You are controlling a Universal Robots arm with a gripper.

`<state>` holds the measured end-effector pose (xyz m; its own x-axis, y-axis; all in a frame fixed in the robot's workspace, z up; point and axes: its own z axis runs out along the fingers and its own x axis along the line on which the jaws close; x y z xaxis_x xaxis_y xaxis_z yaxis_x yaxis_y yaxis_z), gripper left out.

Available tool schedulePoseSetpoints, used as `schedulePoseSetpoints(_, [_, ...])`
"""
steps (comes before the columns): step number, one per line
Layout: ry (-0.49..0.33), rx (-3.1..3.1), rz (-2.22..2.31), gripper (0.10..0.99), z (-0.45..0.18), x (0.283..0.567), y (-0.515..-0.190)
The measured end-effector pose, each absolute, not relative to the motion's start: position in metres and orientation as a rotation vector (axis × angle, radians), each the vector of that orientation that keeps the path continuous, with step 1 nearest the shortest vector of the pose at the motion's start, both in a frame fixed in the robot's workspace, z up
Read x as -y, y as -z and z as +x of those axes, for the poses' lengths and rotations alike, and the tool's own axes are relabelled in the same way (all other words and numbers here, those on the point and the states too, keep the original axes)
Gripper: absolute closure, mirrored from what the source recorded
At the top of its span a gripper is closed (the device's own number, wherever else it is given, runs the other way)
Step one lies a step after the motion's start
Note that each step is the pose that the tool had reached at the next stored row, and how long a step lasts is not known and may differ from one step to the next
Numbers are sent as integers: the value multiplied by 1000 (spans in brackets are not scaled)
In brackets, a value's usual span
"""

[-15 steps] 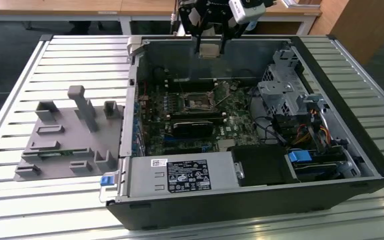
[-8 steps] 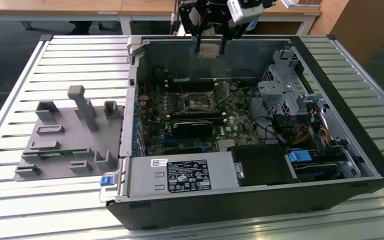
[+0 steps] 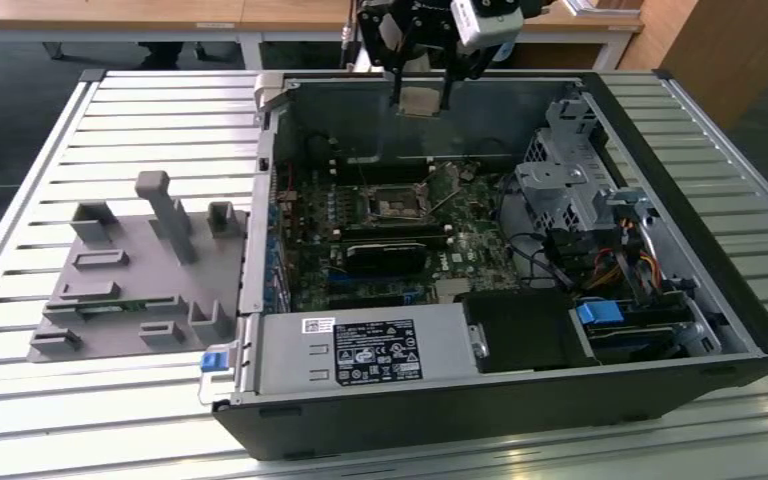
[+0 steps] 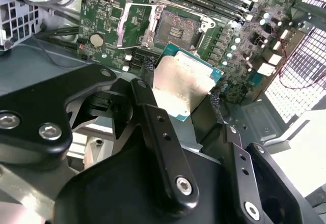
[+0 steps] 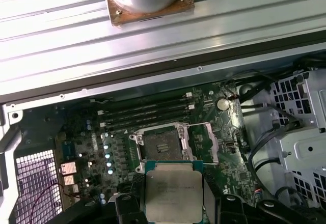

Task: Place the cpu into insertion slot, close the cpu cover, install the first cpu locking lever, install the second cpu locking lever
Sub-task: 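Place the cpu into insertion slot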

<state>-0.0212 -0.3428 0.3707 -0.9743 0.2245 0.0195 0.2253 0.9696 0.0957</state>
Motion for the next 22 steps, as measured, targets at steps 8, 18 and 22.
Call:
schedulePoseSetpoints(8, [153,3101,-441,545,-21,343,-371])
schedulePoseSetpoints(18, [153,3081,-587,545,-21,343,-371])
schedulePoseSetpoints(22, [151,3064,-686,545,-21,343,-370])
